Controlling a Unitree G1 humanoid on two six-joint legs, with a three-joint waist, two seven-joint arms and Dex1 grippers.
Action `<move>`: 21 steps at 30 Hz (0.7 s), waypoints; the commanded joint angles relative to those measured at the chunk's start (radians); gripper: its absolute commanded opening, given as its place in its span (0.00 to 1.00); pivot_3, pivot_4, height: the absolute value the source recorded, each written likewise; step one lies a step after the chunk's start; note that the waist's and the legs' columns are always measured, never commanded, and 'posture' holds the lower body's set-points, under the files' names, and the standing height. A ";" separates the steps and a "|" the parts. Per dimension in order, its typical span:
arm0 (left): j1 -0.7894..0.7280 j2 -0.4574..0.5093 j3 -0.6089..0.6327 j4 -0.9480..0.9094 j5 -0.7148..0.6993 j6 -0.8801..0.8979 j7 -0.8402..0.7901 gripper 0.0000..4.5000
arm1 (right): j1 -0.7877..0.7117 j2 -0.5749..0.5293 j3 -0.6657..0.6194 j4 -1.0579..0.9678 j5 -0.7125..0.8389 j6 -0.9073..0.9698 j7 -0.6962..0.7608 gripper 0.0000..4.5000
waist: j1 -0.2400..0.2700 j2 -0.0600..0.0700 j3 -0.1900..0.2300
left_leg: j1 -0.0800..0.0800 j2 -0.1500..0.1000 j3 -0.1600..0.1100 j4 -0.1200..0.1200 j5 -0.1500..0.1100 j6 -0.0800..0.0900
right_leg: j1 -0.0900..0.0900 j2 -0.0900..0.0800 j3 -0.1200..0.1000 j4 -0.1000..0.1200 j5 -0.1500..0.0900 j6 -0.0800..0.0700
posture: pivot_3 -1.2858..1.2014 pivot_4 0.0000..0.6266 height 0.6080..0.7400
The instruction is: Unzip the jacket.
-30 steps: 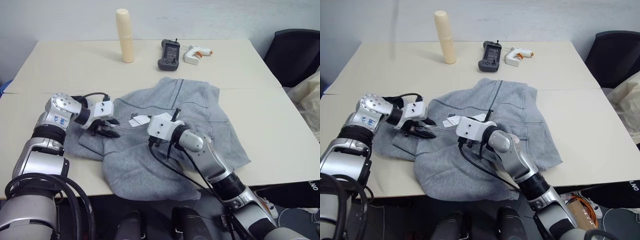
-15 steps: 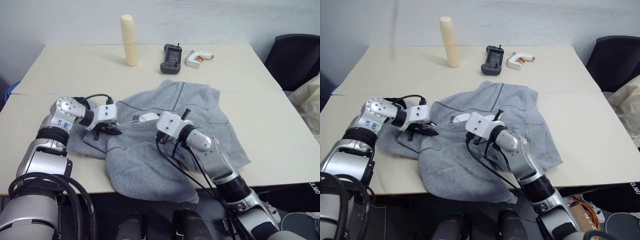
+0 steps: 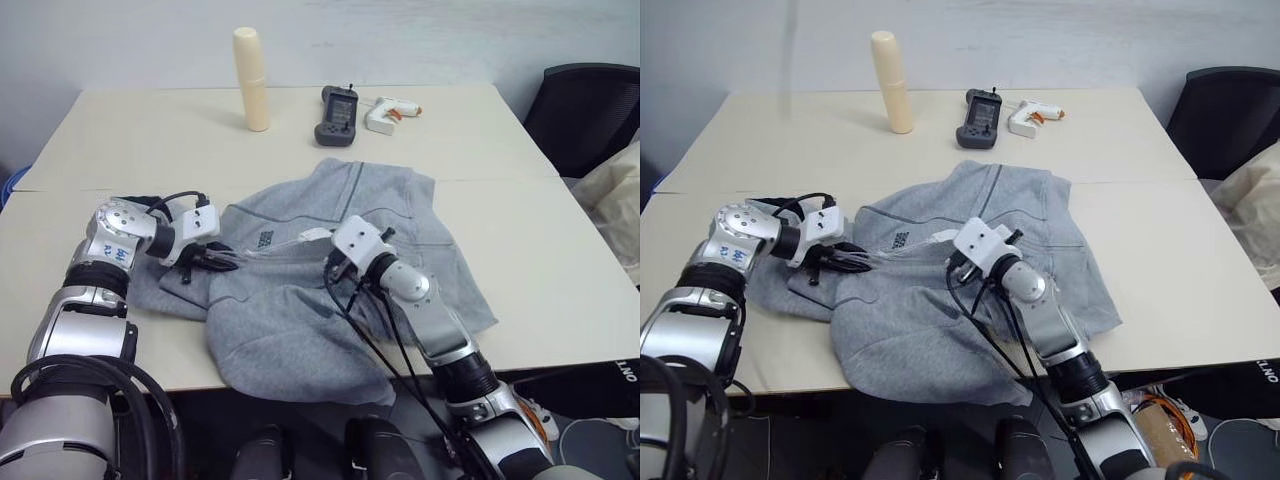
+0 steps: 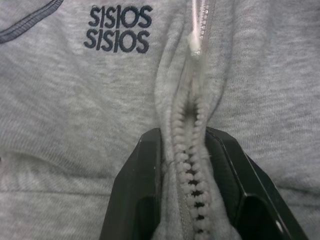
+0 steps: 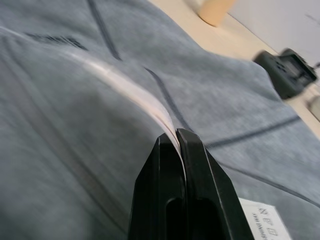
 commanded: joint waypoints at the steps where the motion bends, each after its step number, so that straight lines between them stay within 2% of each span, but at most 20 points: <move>1: 0.046 0.049 -0.007 0.017 0.033 0.029 0.011 0.29 | -0.025 -0.052 -0.089 0.021 -0.002 -0.044 -0.055 0.00 | -0.005 0.000 0.000 | 0.000 0.000 0.000 0.000 0.000 0.000 | 0.000 0.000 0.000 0.000 0.000 0.000 | 0.52 0.24 1.00; 4: 0.058 0.044 -0.002 0.007 0.035 0.028 0.016 0.29 | -0.044 -0.112 -0.166 0.026 0.021 -0.053 -0.077 0.00 | -0.009 0.000 0.000 | 0.001 0.001 0.000 -0.001 0.000 -0.001 | 0.000 0.000 0.000 0.000 0.000 -0.001 | 0.52 0.24 1.00; 11: 0.082 0.029 -0.001 -0.013 0.038 0.024 0.021 0.29 | -0.035 -0.332 -0.352 0.034 0.069 -0.049 -0.056 0.00 | -0.008 0.001 0.000 | 0.001 0.001 0.001 -0.002 0.000 0.000 | 0.000 0.000 0.001 -0.001 0.000 -0.001 | 0.52 0.24 1.00; 16: 0.085 0.026 -0.002 -0.012 0.041 0.022 0.026 0.29 | -0.011 -0.512 -0.488 0.117 0.116 -0.063 -0.028 0.00 | -0.005 0.001 0.000 | 0.002 0.000 0.002 -0.003 0.000 0.000 | 0.001 0.000 0.001 -0.002 0.000 -0.001 | 0.52 0.24 1.00; 21: 0.083 0.026 0.000 -0.011 0.041 0.023 0.030 0.29 | -0.020 -0.636 -0.573 0.219 0.172 -0.080 0.006 0.00 | -0.005 0.003 0.000 | 0.004 0.000 0.005 -0.006 0.000 0.000 | 0.001 0.000 0.001 -0.002 0.000 -0.001 | 0.52 0.24 1.00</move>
